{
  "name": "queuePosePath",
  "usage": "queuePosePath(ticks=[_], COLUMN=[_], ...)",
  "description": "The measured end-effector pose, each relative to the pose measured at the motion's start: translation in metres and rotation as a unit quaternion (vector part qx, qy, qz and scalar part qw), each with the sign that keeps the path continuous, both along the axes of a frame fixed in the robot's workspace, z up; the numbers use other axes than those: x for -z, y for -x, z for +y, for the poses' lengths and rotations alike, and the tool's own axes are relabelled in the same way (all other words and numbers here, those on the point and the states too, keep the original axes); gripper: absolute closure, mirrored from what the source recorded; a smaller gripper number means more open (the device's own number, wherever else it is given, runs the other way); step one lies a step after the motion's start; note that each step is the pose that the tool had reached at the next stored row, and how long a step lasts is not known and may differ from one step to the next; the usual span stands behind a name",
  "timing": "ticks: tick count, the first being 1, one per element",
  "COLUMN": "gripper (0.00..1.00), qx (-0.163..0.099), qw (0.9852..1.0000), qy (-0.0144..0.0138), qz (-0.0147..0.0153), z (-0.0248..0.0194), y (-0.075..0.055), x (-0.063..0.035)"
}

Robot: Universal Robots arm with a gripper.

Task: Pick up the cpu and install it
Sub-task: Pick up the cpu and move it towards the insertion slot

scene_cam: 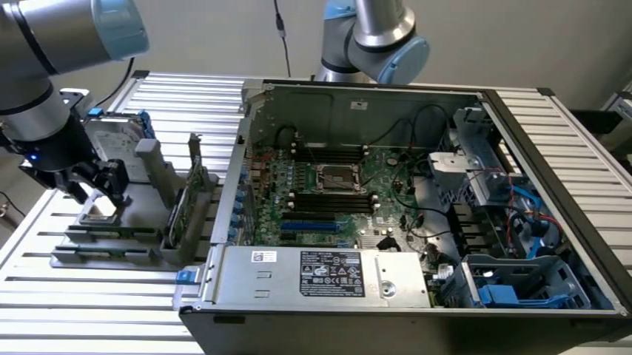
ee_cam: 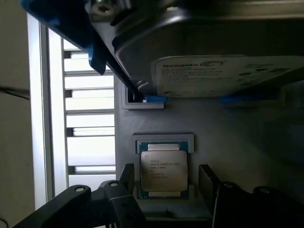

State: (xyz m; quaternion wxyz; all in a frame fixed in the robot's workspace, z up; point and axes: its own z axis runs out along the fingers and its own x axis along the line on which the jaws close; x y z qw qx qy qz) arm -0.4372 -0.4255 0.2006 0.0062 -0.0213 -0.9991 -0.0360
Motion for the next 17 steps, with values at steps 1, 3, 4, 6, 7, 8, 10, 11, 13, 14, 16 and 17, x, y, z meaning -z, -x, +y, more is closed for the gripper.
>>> queuePosePath(ticks=[1,3,4,6,7,8,10,11,13,14,16,17], gripper=[0.35,0.35,0.35,0.35,0.35,0.35,0.35,0.35,0.35,0.35,0.35,0.35], qx=[0.000,0.000,0.000,0.000,0.000,0.000,0.000,0.000,0.000,0.000,0.000,0.000], qw=[1.0000,1.0000,0.9999,0.9999,0.9998,0.9997,0.9995,0.9994,0.9992,0.9992,0.9992,0.9992], qy=[-0.0020,-0.0072,-0.0104,-0.0167,-0.0196,-0.0231,-0.0304,-0.0340,-0.0393,-0.0405,-0.0411,-0.0411], qz=[0.0000,0.0002,0.0001,0.0001,0.0000,0.0000,0.0001,0.0001,0.0001,0.0002,0.0001,0.0001], z=[-0.0003,-0.0016,-0.0029,-0.0062,-0.0073,-0.0080,-0.0083,-0.0083,-0.0084,-0.0086,-0.0096,-0.0100], y=[0.0001,0.0001,0.0001,0.0001,0.0000,0.0000,-0.0004,-0.0005,-0.0005,-0.0005,-0.0005,-0.0005], x=[0.0014,0.0035,0.0046,0.0067,0.0077,0.0080,0.0079,0.0079,0.0080,0.0079,0.0081,0.0080])
